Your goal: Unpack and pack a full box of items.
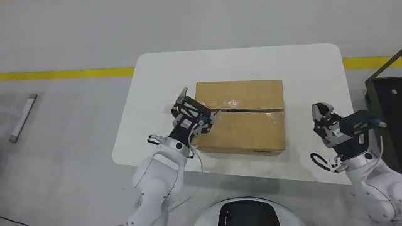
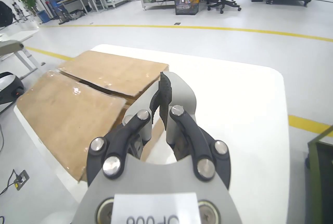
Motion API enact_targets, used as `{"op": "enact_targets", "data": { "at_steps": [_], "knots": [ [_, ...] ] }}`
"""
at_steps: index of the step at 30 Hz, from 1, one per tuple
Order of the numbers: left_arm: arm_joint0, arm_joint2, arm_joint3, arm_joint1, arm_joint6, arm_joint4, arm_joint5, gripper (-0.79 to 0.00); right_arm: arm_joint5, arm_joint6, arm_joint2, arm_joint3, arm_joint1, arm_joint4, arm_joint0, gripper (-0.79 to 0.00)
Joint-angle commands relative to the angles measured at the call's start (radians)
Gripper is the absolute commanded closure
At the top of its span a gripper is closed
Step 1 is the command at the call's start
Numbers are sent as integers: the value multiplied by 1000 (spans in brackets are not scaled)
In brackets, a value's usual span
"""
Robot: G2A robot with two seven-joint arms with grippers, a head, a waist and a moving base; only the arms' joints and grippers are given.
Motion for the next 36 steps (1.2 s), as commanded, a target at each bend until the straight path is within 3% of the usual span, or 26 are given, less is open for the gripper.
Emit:
{"op": "enact_targets", "data": {
  "at_steps": [1, 5, 10, 17, 21, 29, 30, 32, 33, 36],
  "knots": [
    [-15, 90, 36, -6, -2, 6, -13, -785, 1, -13, 35, 6, 1, 11, -33, 0],
    [-66, 183, 112, -16, -8, 52, -22, -785, -3, -38, 85, 17, 1, 38, -87, 0],
    [-151, 232, 199, -28, -25, 105, -1, -785, -7, -58, 110, 25, -1, 57, -130, 0],
    [-245, 255, 310, -42, -34, 162, 33, -785, -9, -73, 115, 33, -2, 66, -141, 0],
    [-285, 266, 367, -45, -45, 204, -5, -785, -12, -72, 114, 35, -3, 69, -134, 0],
    [-317, 269, 405, -51, -70, 244, -18, -785, -12, -69, 107, 39, -3, 66, -119, 0],
    [-321, 271, 410, -51, -58, 257, -13, -733, -13, -69, 105, 39, -3, 65, -118, 0],
    [-326, 275, 424, -51, -32, 273, -8, -296, -12, -70, 103, 39, -4, 65, -116, 0],
    [-328, 278, 432, -52, -28, 280, -16, 0, -12, -70, 101, 38, -4, 64, -115, 0],
    [-331, 278, 438, -53, -10, 274, -33, 0, -10, -69, 97, 38, -4, 63, -114, 0]
  ]
}}
